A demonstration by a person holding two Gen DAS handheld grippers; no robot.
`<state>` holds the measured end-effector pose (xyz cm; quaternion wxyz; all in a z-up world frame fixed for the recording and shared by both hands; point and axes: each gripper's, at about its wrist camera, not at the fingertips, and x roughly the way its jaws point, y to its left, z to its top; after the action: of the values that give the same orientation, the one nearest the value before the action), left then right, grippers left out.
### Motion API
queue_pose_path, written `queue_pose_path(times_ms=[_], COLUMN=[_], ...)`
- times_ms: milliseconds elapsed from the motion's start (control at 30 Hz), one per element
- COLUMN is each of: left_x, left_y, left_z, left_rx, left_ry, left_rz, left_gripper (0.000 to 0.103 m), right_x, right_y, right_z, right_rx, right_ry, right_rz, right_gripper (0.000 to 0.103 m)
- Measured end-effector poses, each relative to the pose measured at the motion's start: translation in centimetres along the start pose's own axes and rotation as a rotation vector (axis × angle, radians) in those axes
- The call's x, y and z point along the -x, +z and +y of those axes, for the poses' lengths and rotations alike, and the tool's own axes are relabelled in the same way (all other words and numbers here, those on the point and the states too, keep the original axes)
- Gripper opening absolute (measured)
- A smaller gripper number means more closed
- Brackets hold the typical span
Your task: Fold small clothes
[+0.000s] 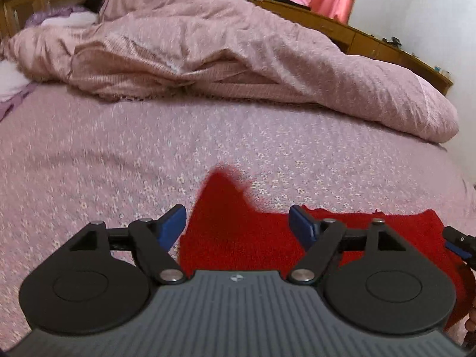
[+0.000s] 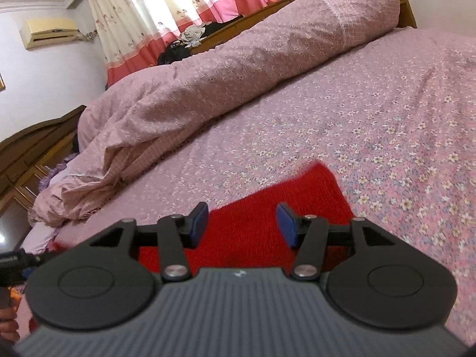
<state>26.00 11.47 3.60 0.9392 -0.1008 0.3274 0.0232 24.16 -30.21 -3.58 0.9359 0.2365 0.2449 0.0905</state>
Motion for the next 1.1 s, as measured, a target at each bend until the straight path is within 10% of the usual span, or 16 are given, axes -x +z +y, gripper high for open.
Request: queue_pose_path(times_ms=[667, 1100], left_x=[5.4, 2.4], left_y=[-7.8, -11.0], left_z=[-5.2, -4.2], left_rx=[-0.155, -0.186], left_ry=[0.022, 0.099], left_rz=[0.075, 0.11], left_gripper=[0.082, 0.09], right_x=[7.6, 6.4], right_y=[-4.4, -6.9], right_z=[2.1, 1.9], right_rx=[0.19, 0.285], right_ry=[-0.132, -0.213], right_rz=[-0.003, 0.046], right_gripper=[0.055, 0.054])
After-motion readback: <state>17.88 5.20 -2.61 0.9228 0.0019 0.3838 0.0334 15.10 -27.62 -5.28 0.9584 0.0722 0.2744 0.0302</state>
